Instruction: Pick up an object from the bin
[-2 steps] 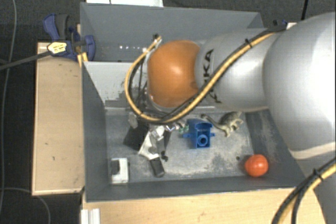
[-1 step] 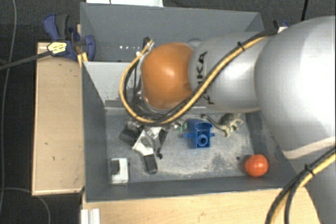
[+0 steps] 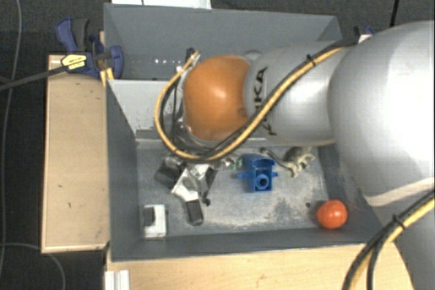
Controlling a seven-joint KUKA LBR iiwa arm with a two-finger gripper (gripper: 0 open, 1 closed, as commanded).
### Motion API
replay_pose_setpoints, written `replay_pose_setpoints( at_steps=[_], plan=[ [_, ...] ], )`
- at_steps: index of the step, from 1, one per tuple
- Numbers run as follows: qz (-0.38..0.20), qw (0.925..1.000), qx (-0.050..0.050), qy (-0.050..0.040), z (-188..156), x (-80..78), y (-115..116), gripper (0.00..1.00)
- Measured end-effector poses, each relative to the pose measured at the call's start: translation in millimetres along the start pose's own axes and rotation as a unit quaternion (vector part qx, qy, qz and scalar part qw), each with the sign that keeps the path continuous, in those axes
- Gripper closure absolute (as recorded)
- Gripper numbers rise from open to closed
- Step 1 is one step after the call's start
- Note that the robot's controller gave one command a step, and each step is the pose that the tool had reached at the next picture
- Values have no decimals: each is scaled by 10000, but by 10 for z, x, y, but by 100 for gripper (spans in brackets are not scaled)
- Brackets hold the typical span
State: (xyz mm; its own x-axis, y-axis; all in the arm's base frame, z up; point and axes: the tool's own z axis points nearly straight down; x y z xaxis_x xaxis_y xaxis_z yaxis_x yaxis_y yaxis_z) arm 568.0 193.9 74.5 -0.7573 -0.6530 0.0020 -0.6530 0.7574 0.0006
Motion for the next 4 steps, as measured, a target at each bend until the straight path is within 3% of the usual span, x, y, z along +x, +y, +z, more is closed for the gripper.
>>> replay_pose_setpoints(
  at_steps=[4],
  plan=[
    [22,10000,-5,6,-2,-1,1,100]
  ],
)
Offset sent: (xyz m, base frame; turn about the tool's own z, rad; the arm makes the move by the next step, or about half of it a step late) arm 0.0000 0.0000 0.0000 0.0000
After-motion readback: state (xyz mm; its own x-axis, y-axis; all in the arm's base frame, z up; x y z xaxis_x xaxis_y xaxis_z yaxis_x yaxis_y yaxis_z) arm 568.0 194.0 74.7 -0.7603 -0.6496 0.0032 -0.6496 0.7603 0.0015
